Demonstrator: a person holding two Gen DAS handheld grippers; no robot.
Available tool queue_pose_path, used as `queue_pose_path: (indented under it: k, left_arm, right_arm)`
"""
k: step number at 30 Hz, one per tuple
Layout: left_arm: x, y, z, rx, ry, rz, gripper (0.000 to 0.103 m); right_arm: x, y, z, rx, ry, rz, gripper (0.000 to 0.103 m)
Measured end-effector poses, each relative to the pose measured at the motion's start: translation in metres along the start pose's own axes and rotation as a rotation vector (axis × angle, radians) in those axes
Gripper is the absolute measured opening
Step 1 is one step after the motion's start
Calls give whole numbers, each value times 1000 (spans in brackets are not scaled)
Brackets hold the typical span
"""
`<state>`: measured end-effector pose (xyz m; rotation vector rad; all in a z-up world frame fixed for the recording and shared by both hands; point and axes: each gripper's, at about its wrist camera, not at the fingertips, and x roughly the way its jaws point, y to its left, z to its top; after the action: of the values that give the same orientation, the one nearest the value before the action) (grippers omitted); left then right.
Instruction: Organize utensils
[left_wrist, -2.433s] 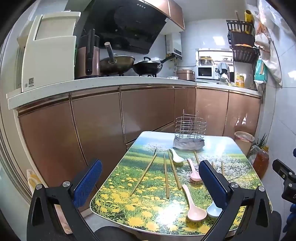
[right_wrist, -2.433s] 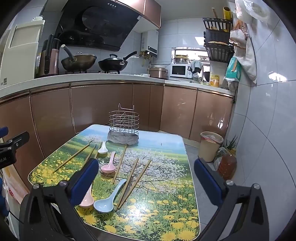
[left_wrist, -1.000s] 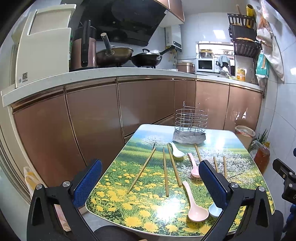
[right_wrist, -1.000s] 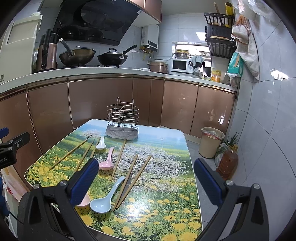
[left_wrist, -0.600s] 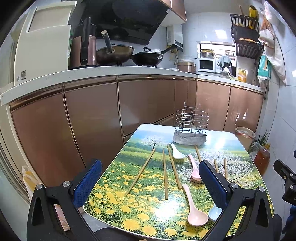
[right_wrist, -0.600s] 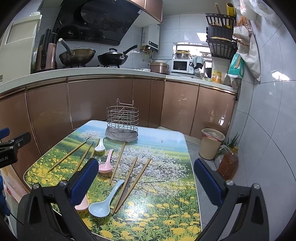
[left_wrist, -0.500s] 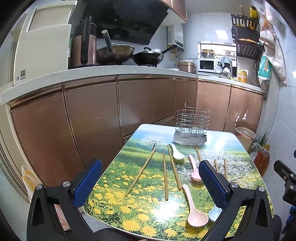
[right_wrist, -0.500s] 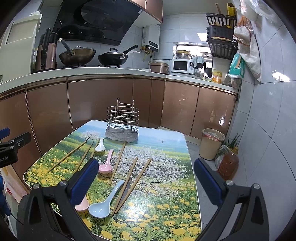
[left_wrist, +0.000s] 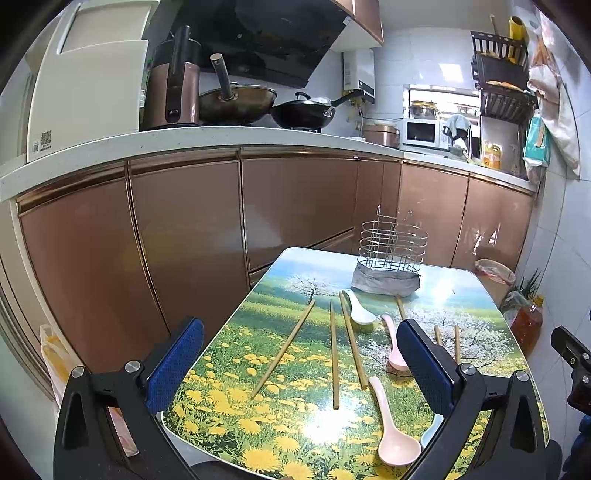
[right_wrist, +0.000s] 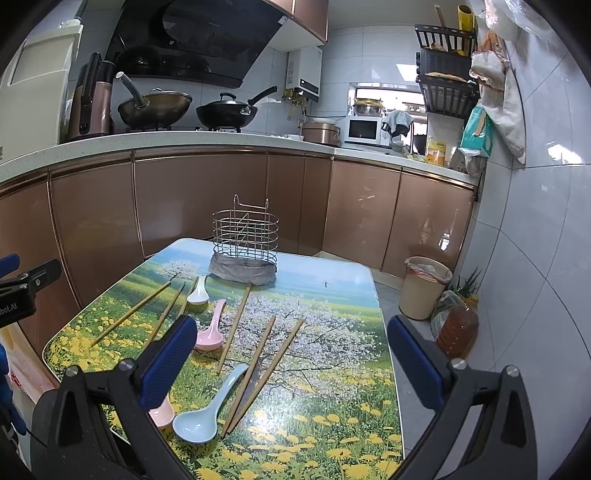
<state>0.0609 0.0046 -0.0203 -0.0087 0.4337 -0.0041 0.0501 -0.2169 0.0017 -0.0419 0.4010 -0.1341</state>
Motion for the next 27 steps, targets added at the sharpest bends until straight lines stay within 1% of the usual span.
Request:
queue_pose_path:
  k: [13,16,21,27]
  left_arm:
    - [19,3,13,13,13,42,103]
    - [22,3,15,16,21,27,103]
    - [31,2,17,26,40,26,103]
    - [33,3,17,24,42,19,103]
  right_arm:
    - [23,-8,7,10,14,1,103]
    - [27,-10,8,16,14,3,103]
    - [31,-11,10,26,11,13,103]
    - [34,-11,12,25,7,0,103]
